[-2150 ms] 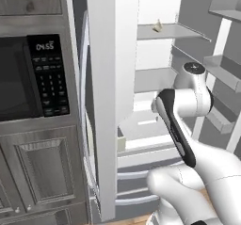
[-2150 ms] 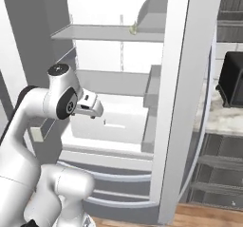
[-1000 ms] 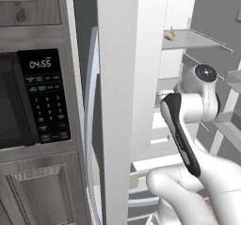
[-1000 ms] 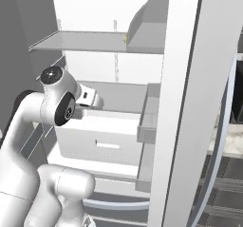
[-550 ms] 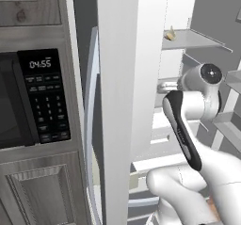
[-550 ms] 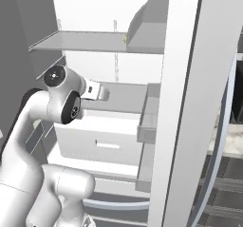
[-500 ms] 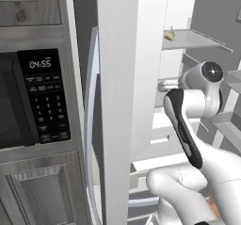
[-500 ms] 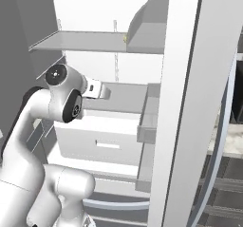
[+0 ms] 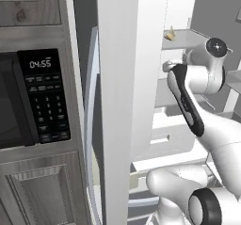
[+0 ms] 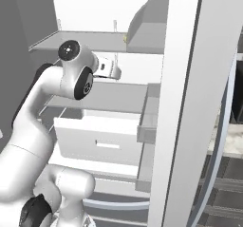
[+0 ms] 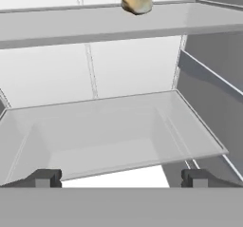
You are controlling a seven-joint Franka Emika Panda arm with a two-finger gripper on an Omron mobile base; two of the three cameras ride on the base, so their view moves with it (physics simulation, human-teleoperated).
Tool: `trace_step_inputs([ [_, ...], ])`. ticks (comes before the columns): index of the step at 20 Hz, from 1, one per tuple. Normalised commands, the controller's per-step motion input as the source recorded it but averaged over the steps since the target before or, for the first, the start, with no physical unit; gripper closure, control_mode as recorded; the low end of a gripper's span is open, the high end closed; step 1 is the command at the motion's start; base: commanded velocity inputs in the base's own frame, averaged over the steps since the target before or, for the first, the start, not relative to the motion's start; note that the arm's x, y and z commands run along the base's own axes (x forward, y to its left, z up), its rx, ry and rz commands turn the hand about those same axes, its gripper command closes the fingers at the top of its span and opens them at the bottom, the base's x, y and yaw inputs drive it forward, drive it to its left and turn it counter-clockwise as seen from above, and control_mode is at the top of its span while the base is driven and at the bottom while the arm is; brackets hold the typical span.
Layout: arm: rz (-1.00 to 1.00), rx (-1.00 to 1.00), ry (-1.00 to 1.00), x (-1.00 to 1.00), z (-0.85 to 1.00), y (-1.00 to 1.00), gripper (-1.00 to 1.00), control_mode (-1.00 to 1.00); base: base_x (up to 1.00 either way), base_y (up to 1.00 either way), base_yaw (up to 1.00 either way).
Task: Grab the lemon wedge and garlic from the fridge, place them in the blender, close the lid, and turn on the blender to create a marinade.
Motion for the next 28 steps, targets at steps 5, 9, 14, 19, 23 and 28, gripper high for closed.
trace_step_inputs([
  [5,-0.01,-0.04,0.0,0.36,0.43,0.0,-1.0,-1.0,0.0,0.0,0.0],
  [9,-0.02,-0.03,0.0,0.37,0.35,0.0,-1.0,-1.0,0.0,0.0,0.0],
  [14,-0.03,-0.02,-0.02,0.33,0.23,-0.03,-1.0,-1.0,0.0,0.0,0.0],
  [19,-0.03,-0.01,-0.05,0.31,0.14,-0.1,-1.0,-1.0,0.0,0.0,0.0],
  [23,-0.04,0.0,-0.02,0.41,0.02,-0.22,-1.0,-1.0,0.0,0.0,0.0],
  [28,-0.02,0.0,0.0,0.49,0.0,-0.28,-1.0,-1.0,0.0,0.0,0.0],
])
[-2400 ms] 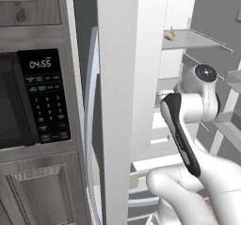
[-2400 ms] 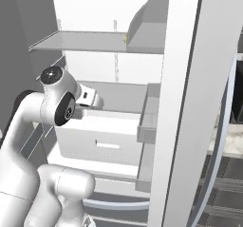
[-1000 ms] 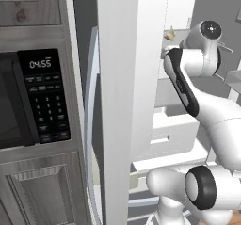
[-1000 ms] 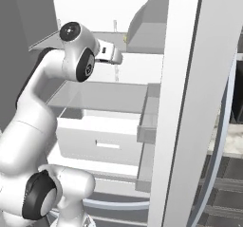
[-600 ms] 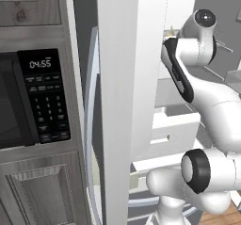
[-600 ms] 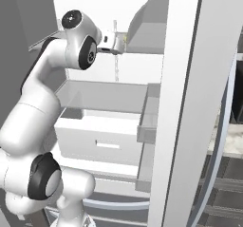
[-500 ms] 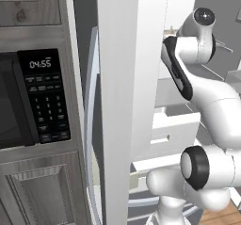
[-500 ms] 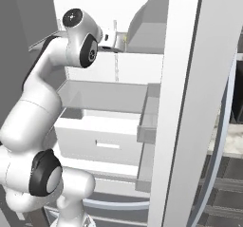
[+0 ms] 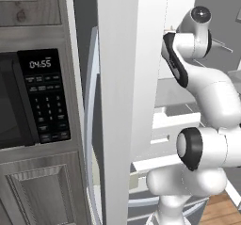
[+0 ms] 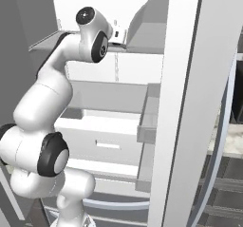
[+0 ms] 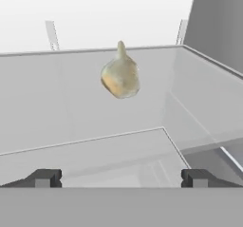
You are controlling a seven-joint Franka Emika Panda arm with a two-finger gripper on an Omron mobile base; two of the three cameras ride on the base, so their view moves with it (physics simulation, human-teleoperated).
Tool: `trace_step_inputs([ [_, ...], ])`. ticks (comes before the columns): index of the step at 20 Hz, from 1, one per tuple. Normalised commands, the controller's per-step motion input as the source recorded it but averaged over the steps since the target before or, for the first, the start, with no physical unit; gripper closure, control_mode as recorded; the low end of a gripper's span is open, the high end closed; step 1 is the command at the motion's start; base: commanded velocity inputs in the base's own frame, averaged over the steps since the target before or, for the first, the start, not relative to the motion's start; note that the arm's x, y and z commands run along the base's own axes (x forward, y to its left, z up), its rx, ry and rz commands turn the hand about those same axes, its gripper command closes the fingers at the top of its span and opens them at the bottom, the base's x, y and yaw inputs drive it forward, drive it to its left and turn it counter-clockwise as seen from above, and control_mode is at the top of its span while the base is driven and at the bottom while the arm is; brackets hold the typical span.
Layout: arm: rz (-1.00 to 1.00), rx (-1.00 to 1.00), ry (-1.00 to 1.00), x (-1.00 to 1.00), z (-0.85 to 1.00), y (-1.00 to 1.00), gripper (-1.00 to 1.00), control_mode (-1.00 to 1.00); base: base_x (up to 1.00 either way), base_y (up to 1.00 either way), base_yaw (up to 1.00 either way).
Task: Grab the lemon wedge and garlic from the fridge, place them in the blender, close the lid, and turn on the blender to create a marinade.
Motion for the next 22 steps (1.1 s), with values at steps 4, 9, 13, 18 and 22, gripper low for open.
trace_step_inputs([
  [4,0.0,0.0,0.0,0.58,0.0,-0.26,-1.0,-1.0,0.0,0.0,0.0],
  [9,0.0,0.0,0.0,0.55,0.0,-0.17,-1.0,-1.0,0.0,0.0,0.0],
  [13,0.0,0.0,0.0,0.45,0.0,-0.01,-1.0,-1.0,0.0,0.0,0.0],
  [18,0.0,0.0,0.0,0.5,0.0,0.0,-1.0,-1.0,0.0,0.0,0.0],
  [22,0.0,0.0,0.0,0.45,-0.02,-0.03,-1.0,-1.0,0.0,0.0,0.0],
])
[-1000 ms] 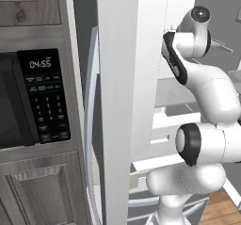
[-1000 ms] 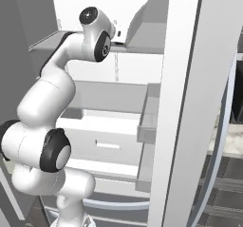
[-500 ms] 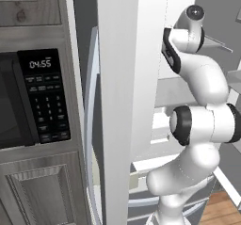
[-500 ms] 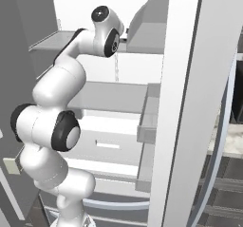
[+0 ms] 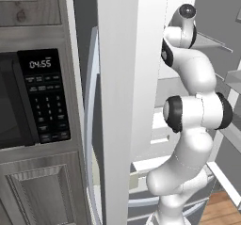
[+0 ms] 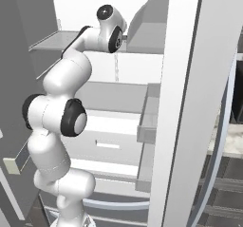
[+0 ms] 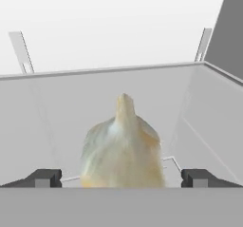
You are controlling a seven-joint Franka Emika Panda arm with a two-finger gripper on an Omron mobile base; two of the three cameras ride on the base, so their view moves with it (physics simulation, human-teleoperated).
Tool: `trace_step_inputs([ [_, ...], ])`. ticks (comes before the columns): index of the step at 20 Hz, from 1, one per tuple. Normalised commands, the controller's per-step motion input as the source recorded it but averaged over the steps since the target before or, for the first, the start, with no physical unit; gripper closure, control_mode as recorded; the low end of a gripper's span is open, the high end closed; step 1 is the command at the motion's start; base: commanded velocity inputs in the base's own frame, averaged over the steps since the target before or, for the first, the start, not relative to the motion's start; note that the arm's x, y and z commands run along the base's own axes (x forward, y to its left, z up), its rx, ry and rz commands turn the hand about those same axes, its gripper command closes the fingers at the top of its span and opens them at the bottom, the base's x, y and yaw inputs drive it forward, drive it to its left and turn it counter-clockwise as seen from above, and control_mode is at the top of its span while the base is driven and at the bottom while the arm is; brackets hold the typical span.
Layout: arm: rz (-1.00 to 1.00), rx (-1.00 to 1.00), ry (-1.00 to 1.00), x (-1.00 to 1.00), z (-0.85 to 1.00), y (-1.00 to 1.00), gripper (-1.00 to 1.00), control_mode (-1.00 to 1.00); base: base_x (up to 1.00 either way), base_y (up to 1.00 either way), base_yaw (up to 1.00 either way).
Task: Grab the lemon wedge and garlic from the fridge, place them in the blender, close the lid, and turn on the blender to create a marinade.
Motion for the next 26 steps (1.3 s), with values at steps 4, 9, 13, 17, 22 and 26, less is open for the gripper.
trace_step_inputs([
  [4,0.0,0.0,0.0,0.39,-0.04,-0.02,-1.0,-1.0,0.0,0.0,0.0],
  [9,0.0,0.0,0.04,0.12,-0.15,-0.11,-1.0,-1.0,0.0,0.0,0.0],
  [13,0.0,0.0,0.07,0.0,-0.19,-0.06,-1.0,-1.0,0.0,0.0,0.0],
  [17,0.0,0.0,0.06,0.05,-0.17,-0.01,1.0,-1.0,0.0,0.0,0.0],
  [22,0.0,0.0,0.02,0.14,-0.14,0.0,1.0,-1.0,0.0,0.0,0.0],
  [26,0.0,0.0,-0.04,0.13,-0.13,0.0,1.0,-1.0,0.0,0.0,0.0],
])
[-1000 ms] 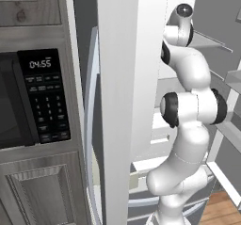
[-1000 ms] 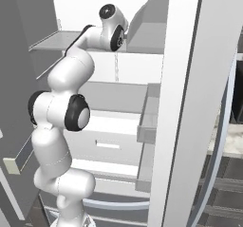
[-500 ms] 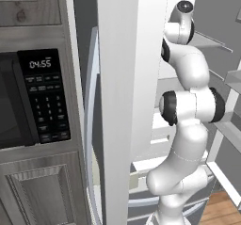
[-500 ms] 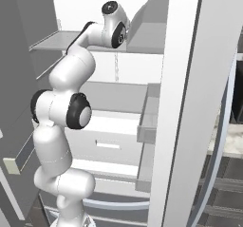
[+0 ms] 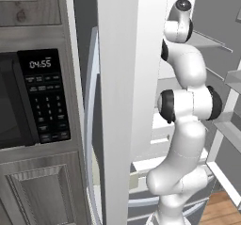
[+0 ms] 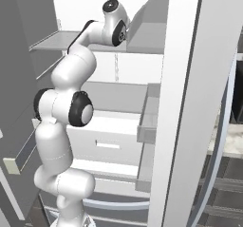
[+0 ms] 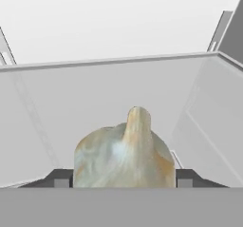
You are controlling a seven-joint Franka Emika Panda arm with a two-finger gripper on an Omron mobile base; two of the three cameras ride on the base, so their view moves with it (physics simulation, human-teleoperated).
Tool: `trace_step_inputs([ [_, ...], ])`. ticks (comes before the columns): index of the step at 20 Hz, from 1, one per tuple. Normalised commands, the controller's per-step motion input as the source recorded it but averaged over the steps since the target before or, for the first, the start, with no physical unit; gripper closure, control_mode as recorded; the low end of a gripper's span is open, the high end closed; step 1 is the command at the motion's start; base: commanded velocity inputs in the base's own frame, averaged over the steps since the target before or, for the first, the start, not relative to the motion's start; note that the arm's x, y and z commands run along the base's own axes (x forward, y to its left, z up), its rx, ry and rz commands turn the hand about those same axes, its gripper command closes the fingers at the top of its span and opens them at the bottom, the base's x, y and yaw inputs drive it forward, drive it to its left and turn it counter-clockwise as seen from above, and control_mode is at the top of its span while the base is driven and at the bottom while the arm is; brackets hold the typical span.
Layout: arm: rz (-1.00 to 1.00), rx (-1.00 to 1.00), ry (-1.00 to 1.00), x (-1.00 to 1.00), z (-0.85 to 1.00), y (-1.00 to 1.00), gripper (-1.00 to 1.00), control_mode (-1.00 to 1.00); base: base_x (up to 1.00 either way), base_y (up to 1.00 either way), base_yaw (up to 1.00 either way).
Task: Grab the lemon wedge and garlic from the fridge, place them in the blender, close the lid, and turn on the blender to create a marinade.
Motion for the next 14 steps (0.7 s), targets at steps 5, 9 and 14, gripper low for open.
trace_step_inputs([
  [5,0.02,0.0,-0.08,-0.63,-0.13,-0.01,1.0,-1.0,0.0,0.0,0.0],
  [9,0.07,0.0,-0.11,-1.0,0.0,0.0,1.0,-1.0,0.0,0.0,0.0],
  [14,0.07,0.0,-0.08,-1.0,-0.03,0.08,1.0,-1.0,0.0,0.0,0.0],
])
